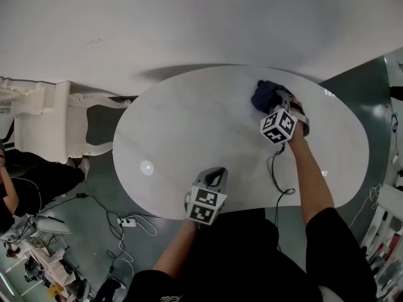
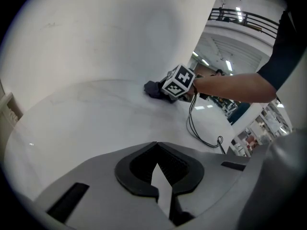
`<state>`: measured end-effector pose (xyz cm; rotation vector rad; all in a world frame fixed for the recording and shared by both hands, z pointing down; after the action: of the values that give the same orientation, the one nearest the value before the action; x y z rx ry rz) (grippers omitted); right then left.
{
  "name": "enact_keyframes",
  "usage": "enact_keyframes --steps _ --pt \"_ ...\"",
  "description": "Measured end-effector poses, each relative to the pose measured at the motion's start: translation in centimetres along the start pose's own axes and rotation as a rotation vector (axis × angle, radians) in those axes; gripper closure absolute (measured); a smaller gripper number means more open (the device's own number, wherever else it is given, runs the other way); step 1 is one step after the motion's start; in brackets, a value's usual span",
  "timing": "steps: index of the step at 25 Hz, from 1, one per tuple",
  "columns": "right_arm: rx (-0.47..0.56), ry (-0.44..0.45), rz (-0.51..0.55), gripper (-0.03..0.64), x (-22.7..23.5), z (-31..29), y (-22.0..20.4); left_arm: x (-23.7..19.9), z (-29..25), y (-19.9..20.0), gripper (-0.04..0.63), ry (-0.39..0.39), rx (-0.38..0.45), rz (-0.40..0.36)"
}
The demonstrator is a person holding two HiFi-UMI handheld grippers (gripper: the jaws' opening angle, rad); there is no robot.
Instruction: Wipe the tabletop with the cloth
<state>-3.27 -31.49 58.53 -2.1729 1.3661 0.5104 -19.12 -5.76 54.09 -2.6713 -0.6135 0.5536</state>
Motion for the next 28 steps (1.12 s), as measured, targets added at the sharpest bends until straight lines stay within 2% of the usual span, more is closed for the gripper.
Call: enact_keyframes --steps 3,8,19,24,28 --pt "-0.018 0.018 -0.015 0.601 -2.8 2.0 -0.6 -0.7 1.3 -0.8 0.588 -0.009 0.011 -0.031" --pt "-0.047 0.014 -0.009 0.601 -7.9 5.8 -1.6 -2.0 3.0 -3.7 0.588 -0.029 0.03 -0.034" --pt "-0.106 -0.006 -0.018 0.601 -19.4 13.5 -2.9 -2.8 7.2 -10.3 0.588 -0.071 0.07 -0.17" --pt "-0.141 0.024 0.013 0.601 -24.1 16.4 -3.3 -2.9 8.5 -12.4 0.588 -0.09 0.087 -0.181" --pt "-0.165 0.076 0.044 0.601 -28.2 19.0 -4.0 -1.7 8.6 -12.3 0.588 -0.119 0.109 -0.179"
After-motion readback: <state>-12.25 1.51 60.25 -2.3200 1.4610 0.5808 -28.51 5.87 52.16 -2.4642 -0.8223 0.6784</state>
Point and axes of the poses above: the fingertips, and each gripper's own axes: z backward along the fingers, x to its right, y out of its top, the point moved 3 cm from there along z, backward along the fingers, and after that the axes turned 12 degrees about -x, right-handed, at the moved point
